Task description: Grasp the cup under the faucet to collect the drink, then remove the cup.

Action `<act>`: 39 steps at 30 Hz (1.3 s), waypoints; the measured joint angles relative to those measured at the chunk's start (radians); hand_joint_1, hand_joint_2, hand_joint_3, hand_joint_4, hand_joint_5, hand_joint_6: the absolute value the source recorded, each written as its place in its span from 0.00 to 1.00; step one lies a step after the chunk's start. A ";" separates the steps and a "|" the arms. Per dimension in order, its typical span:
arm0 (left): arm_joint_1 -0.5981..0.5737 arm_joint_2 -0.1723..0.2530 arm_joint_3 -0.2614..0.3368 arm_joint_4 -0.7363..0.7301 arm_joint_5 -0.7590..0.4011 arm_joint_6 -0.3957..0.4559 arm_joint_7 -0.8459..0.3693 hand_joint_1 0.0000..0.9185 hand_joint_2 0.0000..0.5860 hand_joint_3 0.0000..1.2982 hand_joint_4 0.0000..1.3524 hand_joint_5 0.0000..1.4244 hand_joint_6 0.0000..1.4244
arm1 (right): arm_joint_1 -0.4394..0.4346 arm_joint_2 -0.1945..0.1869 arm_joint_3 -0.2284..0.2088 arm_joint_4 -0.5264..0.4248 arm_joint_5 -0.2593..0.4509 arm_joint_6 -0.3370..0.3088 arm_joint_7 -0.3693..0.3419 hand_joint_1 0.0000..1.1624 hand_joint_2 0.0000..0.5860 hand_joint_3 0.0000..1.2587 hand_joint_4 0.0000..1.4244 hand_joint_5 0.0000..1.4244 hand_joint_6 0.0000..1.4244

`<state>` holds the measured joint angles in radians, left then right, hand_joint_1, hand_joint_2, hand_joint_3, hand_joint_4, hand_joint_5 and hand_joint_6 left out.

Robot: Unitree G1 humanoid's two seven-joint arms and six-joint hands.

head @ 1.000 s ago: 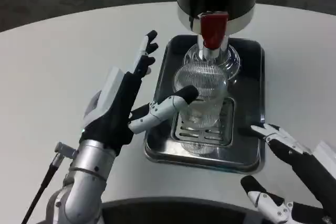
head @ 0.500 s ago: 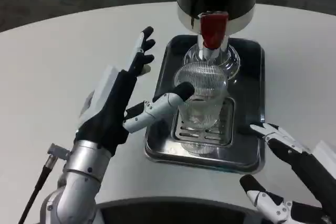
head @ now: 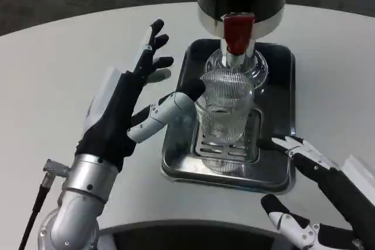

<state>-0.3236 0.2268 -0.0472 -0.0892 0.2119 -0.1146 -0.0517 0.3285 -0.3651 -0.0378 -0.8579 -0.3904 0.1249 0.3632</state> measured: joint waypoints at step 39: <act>-0.148 -0.048 0.001 -0.131 -0.242 0.174 -0.161 0.13 0.13 0.23 0.15 0.21 0.20 | 0.008 0.002 -0.010 0.001 -0.002 0.002 -0.006 0.53 0.79 0.13 0.05 0.00 0.00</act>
<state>-0.4715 0.1784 -0.0461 -0.2199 -0.0298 0.0592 -0.2123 0.3369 -0.3629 -0.0481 -0.8565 -0.3924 0.1267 0.3574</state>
